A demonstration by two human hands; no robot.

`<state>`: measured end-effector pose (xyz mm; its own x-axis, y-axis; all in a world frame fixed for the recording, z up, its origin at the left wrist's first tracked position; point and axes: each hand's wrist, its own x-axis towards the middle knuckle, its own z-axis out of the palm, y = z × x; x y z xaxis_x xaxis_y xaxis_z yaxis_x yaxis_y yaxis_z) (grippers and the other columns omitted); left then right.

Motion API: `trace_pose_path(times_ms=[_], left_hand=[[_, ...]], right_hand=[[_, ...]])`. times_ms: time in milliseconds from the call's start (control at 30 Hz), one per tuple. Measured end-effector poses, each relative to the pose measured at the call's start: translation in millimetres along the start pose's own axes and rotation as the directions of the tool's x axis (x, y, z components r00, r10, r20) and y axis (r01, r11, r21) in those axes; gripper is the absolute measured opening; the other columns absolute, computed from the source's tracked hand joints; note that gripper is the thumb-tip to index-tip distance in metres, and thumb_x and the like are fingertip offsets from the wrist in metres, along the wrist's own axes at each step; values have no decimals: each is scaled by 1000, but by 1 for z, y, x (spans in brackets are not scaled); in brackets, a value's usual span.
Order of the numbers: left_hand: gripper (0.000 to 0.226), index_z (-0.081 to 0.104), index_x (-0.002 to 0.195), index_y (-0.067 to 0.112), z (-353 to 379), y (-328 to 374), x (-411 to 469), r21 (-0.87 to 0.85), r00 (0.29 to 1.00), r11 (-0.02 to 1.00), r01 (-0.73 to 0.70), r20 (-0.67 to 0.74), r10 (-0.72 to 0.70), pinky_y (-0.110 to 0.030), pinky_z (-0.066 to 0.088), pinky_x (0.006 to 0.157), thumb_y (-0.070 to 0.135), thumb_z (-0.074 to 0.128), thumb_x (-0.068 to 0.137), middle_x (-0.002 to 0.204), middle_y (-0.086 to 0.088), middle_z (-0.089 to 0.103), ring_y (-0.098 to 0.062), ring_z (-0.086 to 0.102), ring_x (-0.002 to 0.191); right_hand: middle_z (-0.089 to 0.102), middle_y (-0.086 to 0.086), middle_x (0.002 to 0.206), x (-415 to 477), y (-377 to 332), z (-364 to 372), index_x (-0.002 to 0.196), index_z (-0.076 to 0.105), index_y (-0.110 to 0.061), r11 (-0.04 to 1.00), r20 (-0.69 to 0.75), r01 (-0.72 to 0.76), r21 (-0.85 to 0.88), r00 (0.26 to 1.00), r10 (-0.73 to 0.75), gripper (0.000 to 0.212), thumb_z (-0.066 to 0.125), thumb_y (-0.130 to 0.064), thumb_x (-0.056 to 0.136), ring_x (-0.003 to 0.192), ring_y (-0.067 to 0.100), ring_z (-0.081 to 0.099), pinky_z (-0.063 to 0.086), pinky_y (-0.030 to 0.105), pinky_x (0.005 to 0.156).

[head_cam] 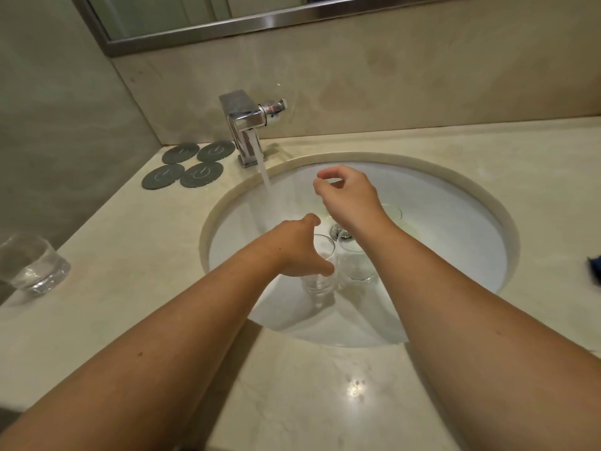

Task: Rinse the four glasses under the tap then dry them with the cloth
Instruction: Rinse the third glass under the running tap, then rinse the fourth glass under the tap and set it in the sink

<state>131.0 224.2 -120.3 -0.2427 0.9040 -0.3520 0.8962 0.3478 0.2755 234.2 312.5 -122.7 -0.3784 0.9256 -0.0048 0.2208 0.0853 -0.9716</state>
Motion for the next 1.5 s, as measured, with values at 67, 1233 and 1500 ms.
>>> trace_pose_path(times_ms=[67, 1233, 1500], left_hand=[[99, 24, 165, 24, 0, 0, 1, 6, 1000, 1000, 3, 8, -3, -35, 52, 95, 47, 80, 87, 148, -2, 59, -21, 55, 116], [83, 42, 159, 16, -47, -243, -211, -390, 443, 900, 196, -784, -436, -37, 24, 123, 41, 81, 89, 163, -12, 38, -35, 32, 150], [103, 25, 167, 16, -60, -263, -190, -641, 471, 758, 122, -635, -613, -37, 33, 121, 43, 84, 88, 165, -12, 38, -29, 40, 152]], right_hand=[[73, -6, 106, 0, 0, 1, 118, 71, -29, 1000, 10, 2, -6, 1000, -2, 22, 63, -33, 97, 89, 11, 67, 48, 27, 79], [25, 3, 174, -137, -108, 184, 162, 37, -30, 518, 609, 707, -481, 695, -382, 61, 38, -57, 107, 164, 21, 10, 12, 45, 131], [25, 1, 175, -140, -99, 191, 162, 36, -32, 516, 619, 711, -477, 689, -377, 61, 42, -57, 107, 164, 19, 10, 12, 42, 131]])
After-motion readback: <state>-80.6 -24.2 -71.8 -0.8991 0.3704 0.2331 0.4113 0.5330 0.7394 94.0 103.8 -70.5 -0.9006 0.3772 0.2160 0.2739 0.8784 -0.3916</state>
